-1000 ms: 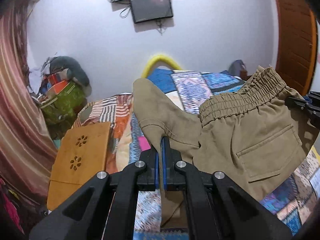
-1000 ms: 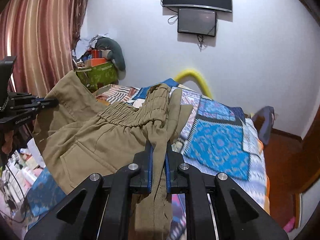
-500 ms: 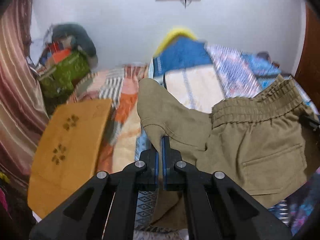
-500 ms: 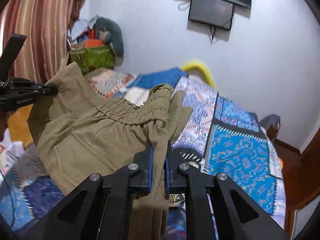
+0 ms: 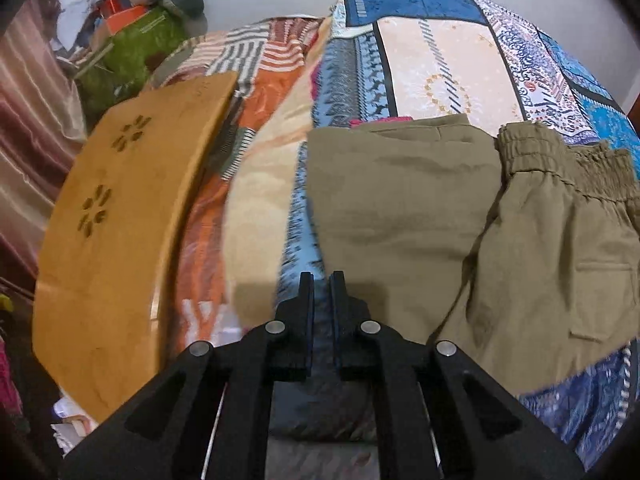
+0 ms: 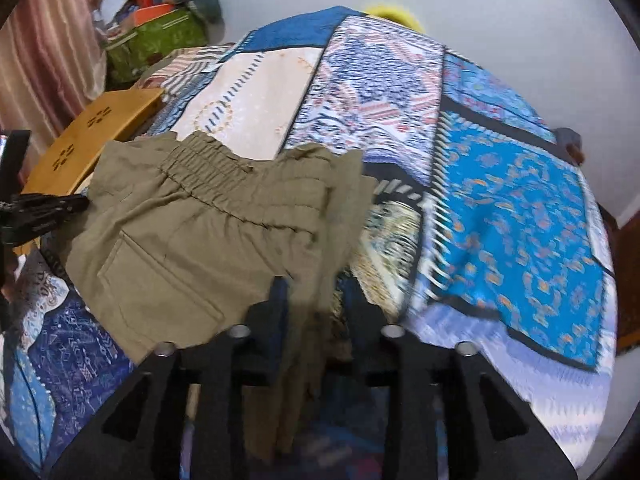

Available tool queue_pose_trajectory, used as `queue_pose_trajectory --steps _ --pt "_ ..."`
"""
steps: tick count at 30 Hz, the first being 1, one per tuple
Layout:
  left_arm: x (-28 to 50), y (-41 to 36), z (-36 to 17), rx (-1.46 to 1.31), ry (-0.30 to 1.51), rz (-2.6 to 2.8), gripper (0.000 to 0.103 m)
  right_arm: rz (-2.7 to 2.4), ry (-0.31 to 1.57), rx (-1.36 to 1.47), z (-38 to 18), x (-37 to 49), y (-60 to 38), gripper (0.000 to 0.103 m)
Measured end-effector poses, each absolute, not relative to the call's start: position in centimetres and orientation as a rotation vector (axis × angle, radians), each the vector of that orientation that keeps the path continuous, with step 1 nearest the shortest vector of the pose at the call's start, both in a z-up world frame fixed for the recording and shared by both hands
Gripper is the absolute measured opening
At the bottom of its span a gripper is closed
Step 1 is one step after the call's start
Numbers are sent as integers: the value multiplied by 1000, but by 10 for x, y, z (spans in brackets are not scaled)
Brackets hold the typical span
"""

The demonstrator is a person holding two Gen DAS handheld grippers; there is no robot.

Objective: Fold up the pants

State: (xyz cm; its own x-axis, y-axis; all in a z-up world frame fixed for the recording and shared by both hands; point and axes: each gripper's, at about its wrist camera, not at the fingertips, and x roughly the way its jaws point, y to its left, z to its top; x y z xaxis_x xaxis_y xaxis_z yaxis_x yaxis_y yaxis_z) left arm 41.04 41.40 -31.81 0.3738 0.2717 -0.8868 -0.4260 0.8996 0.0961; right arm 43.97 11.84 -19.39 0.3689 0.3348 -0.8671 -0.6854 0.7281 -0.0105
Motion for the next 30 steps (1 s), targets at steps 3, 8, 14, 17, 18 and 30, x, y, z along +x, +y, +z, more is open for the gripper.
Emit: queue_pose_trajectory --steps 3,8,14,17,18,30 --pt "387 405 -287 -169 1048 419 8 675 944 -399 -171 419 102 34" --pt "357 384 -222 -159 945 388 8 709 861 -352 -125 394 81 34" --pt "307 335 -140 -127 800 331 9 749 700 -288 -49 349 55 34" --pt "272 305 -98 -122 711 280 9 754 622 -258 -18 324 43 34" --pt "258 293 -83 -119 674 264 9 760 597 -246 -8 314 39 34" --pt "107 192 16 -67 356 233 9 869 294 -120 82 175 -18 34"
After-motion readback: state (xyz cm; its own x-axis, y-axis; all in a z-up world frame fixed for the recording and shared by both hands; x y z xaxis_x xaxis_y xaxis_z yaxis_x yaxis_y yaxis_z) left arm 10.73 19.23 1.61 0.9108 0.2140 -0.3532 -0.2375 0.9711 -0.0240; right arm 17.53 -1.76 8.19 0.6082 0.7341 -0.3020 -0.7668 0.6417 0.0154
